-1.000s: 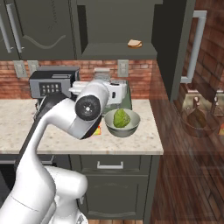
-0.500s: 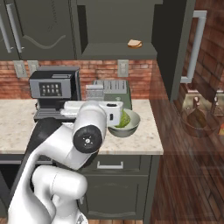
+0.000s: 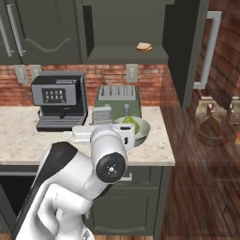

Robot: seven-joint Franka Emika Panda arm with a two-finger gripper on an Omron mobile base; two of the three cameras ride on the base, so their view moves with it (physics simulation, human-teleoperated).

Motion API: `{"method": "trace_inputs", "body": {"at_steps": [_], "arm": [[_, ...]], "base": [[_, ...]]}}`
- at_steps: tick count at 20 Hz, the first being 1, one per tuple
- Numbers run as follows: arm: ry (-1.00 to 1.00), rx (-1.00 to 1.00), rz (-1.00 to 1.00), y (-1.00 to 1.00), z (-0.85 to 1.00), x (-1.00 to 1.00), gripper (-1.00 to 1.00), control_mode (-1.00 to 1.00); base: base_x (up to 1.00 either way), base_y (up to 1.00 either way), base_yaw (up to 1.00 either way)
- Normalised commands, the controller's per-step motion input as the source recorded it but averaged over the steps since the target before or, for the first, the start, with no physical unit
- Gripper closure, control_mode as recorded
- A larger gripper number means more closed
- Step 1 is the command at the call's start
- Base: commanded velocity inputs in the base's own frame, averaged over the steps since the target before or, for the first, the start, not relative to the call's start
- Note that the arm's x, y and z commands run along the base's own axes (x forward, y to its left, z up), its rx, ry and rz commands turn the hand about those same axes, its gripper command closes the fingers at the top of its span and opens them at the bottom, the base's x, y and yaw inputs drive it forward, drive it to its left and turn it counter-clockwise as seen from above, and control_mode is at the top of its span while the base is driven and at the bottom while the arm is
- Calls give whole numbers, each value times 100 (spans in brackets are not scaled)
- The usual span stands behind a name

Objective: Pick the cheese from the fridge and the cheese grater from the cabinet and place them next to the salad bowl.

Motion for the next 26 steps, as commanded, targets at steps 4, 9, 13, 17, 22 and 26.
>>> {"method": "trace_inputs", "body": {"at_steps": [4,9,13,17,22,26], "arm": [[2,0,6,-6,-56,0,100,-100],[0,0,3,0,-60,0,100,-100],[0,0,0,5,-76,5,100,-100],[0,0,0,24,-75,28,100,-100],[0,0,0,3,-59,45,100,-100],[-9,0,0,5,-31,44,100,-100]], "base": [[0,0,0],[0,0,0],[0,0,0],[0,0,0],[0,0,0],[0,0,0]]}}
